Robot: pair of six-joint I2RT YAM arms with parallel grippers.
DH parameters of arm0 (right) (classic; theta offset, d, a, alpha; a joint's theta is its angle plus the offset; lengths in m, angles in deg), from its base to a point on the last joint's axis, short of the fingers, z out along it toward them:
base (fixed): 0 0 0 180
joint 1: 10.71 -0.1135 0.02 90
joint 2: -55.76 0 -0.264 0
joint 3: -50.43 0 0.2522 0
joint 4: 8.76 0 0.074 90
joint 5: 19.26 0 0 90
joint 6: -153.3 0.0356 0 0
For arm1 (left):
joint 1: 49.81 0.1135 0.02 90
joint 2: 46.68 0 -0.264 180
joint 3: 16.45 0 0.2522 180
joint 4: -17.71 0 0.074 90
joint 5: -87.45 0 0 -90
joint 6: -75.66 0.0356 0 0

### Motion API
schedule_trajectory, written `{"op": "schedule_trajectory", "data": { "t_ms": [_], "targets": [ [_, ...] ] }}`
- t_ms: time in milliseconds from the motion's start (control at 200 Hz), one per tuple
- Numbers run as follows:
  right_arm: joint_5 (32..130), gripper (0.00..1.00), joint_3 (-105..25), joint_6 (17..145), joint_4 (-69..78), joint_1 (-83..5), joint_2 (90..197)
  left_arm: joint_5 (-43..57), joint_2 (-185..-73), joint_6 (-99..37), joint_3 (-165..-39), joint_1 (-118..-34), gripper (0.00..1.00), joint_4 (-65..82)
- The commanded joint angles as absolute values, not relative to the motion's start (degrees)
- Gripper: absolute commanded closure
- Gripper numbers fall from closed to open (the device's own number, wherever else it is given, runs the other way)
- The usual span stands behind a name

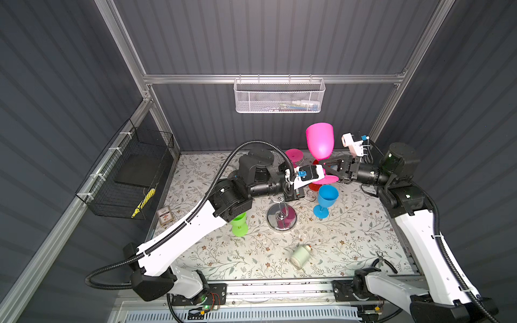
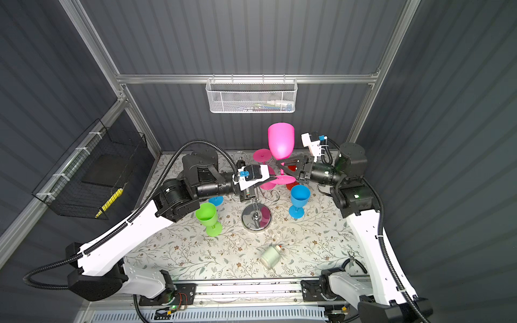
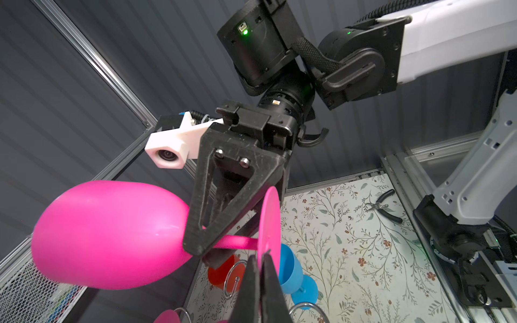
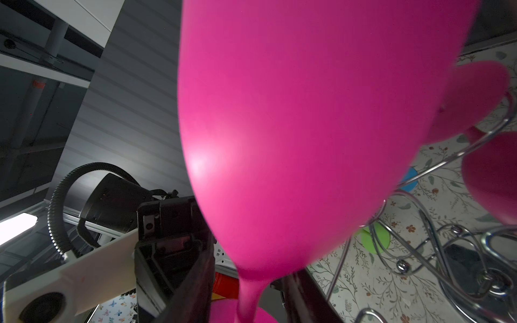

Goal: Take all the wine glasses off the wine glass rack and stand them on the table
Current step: 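Bring the magenta glass to the right gripper while it grasps the foot, then open the left gripper and pull it back while the right gripper holds the glass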

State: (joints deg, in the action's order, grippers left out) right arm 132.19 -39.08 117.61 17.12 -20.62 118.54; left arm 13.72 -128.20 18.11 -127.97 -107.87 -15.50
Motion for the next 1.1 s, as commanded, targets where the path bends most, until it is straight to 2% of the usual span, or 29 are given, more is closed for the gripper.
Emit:
{"op": "schedule_trajectory", "data": {
  "t_ms": [0, 285, 355, 410, 450, 520, 620, 700, 880, 1096],
  "targets": [
    [132.5, 0.67, -38.7, 116.3, 18.1, -21.1, 118.3, 13.4, -128.3, 19.4, -130.1, -108.2, 1.00, -14.8],
    [129.6, 0.93, -39.8, 112.9, 22.4, -21.1, 117.9, 12.7, -126.8, 17.6, -127.6, -108.4, 1.00, -12.4],
    [128.9, 0.97, -40.0, 112.3, 22.8, -21.1, 117.7, 12.5, -125.5, 15.7, -125.5, -108.4, 0.95, -10.0],
    [128.1, 1.00, -40.1, 111.3, 23.0, -21.1, 117.6, 12.1, -124.6, 13.7, -123.9, -108.3, 0.86, -7.9],
    [127.1, 1.00, -40.6, 110.0, 24.0, -21.0, 117.5, 11.9, -124.0, 12.2, -122.8, -108.4, 0.80, -6.6],
    [124.6, 1.00, -42.3, 106.3, 27.8, -21.0, 117.5, 11.1, -123.0, 9.3, -121.4, -108.4, 0.63, -4.9],
    [120.4, 1.00, -45.5, 100.2, 34.5, -21.0, 117.7, 8.3, -121.7, 4.3, -120.0, -108.3, 0.43, -2.7],
    [115.6, 1.00, -47.3, 95.5, 38.7, -21.0, 117.7, 4.9, -120.4, -0.8, -118.5, -108.3, 0.34, -0.7],
    [104.3, 1.00, -49.5, 85.8, 44.3, -21.0, 116.7, -0.1, -120.1, -8.7, -119.4, -108.3, 0.27, -2.7],
    [94.3, 1.00, -48.1, 77.0, 44.1, -21.0, 112.4, 0.8, -120.4, -15.9, -120.7, -105.7, 0.23, -3.5]
  ]
}}
